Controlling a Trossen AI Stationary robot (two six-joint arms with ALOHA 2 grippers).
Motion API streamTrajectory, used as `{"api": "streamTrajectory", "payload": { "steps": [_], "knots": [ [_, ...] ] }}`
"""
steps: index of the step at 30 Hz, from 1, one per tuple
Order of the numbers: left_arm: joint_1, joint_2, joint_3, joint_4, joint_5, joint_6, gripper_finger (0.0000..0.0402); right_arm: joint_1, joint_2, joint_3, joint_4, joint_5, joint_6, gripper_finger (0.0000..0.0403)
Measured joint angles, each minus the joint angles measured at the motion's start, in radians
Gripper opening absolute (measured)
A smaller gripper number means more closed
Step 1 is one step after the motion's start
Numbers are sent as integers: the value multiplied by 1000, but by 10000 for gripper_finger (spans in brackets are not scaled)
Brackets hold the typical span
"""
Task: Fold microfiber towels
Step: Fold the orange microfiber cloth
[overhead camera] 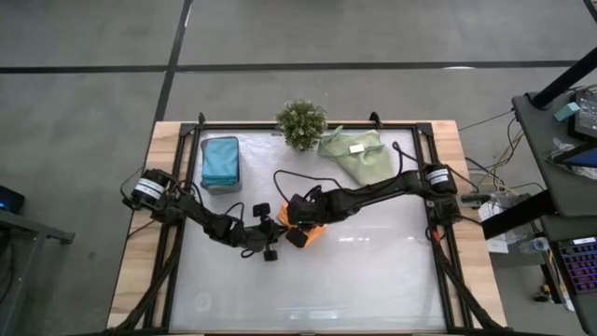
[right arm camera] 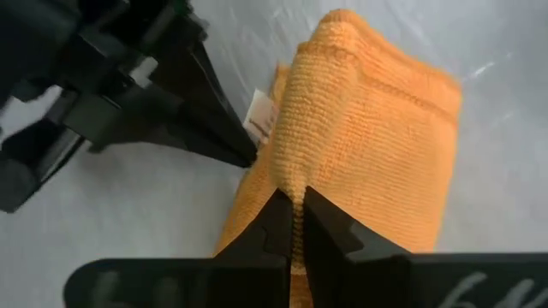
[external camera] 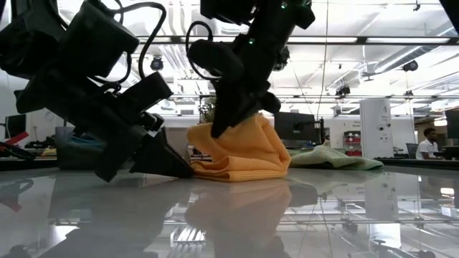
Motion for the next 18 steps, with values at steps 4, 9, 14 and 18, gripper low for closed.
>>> {"api": "streamTrajectory", "payload": {
  "steps": [4,9,14,18],
  "knots": [
    [0,1,-2,7,0,0,6,2,35,0,13,0,31,9],
    [0,1,-2,9,1,0,6,3,68,0,58,1,39,21],
    [0,1,-2,9,2,0,6,3,73,0,81,2,43,52],
    [0,1,-2,10,2,0,6,7,73,0,112,1,43,94]
  ]
}}
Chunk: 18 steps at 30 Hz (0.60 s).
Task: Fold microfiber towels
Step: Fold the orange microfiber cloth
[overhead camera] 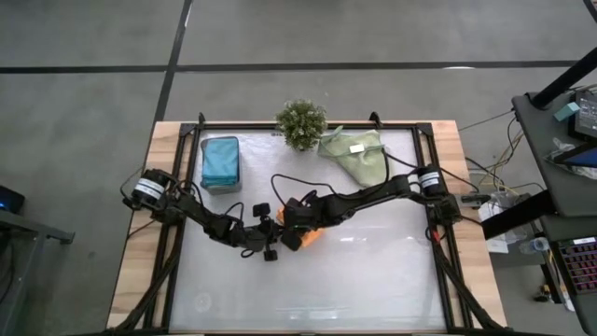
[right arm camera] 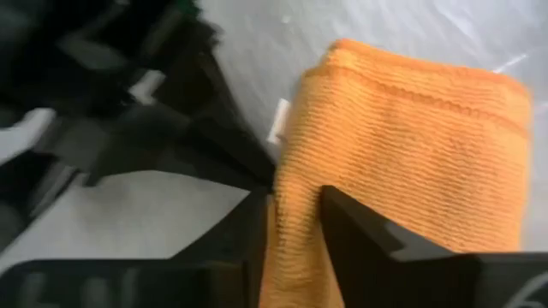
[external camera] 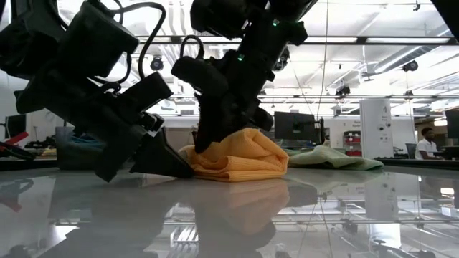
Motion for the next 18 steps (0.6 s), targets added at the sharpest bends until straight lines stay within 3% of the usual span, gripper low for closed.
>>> {"api": "streamTrajectory", "payload": {
  "steps": [10,14,18],
  "knots": [
    [-2,-18,0,-10,8,9,6,16,-67,-1,27,-63,-64,185],
    [-9,-53,-3,-33,24,30,6,35,-129,-1,-8,-52,-106,189],
    [-26,-107,-1,-67,20,49,6,66,-181,-4,-116,17,-150,166]
  ]
}}
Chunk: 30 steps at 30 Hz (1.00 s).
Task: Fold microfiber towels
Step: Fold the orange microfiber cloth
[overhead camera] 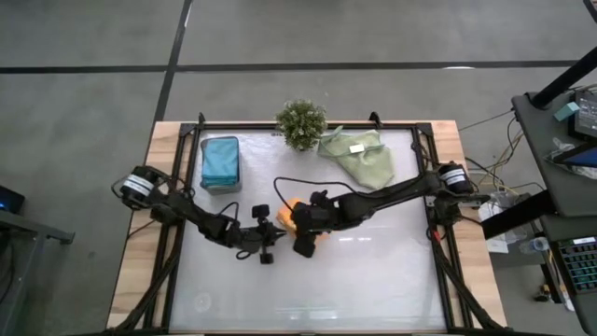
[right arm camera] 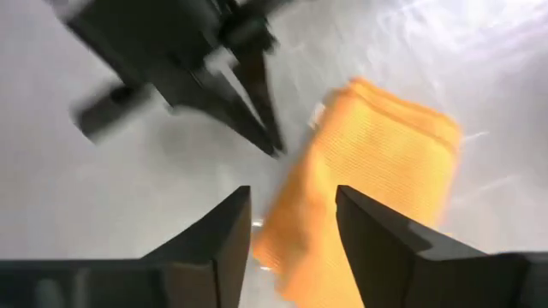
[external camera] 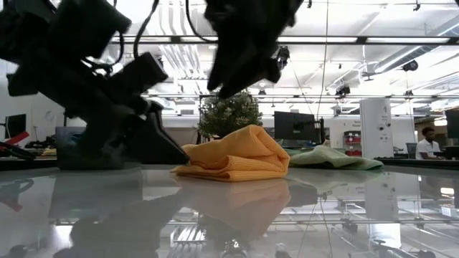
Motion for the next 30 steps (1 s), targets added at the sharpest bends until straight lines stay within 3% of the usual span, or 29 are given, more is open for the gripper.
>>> {"api": "streamTrajectory", "payload": {
  "steps": [4,9,14,23,30],
  "knots": [
    [-16,-52,-1,-30,-7,25,6,47,-30,-32,-64,81,-83,140],
    [-15,-104,0,-27,-41,123,6,99,-34,-83,-51,89,-158,126],
    [0,-111,0,-22,-148,199,6,102,-28,-140,16,163,-152,145],
    [65,-40,0,-22,-155,185,6,100,-25,-225,135,175,-144,171],
    [80,-19,0,-31,-155,158,6,100,18,-272,226,175,-151,93]
  ]
}}
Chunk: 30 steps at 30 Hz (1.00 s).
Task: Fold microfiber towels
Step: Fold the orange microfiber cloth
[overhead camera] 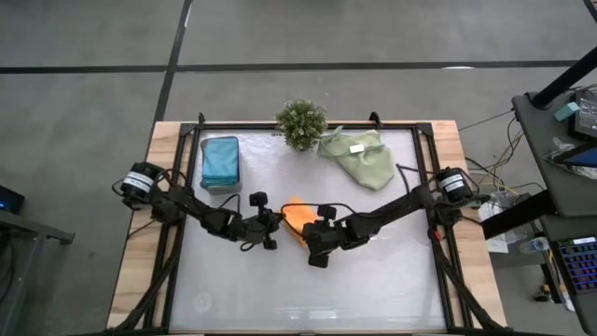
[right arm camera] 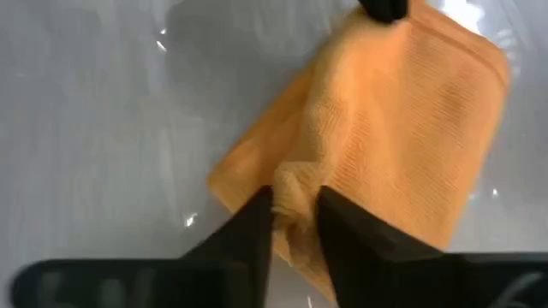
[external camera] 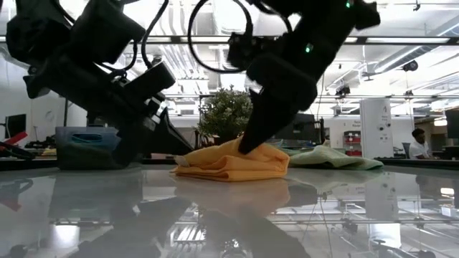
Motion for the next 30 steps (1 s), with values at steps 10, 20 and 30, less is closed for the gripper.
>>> {"api": "streamTrajectory", "payload": {
  "steps": [10,20,30],
  "knots": [
    [6,4,-2,-16,-14,-32,6,18,18,29,131,-53,-102,14],
    [-104,-204,9,-327,-11,-60,6,11,18,41,145,-53,-59,13],
    [-189,-223,-12,-345,212,-218,1,11,19,40,223,-53,-44,13]
  ]
}}
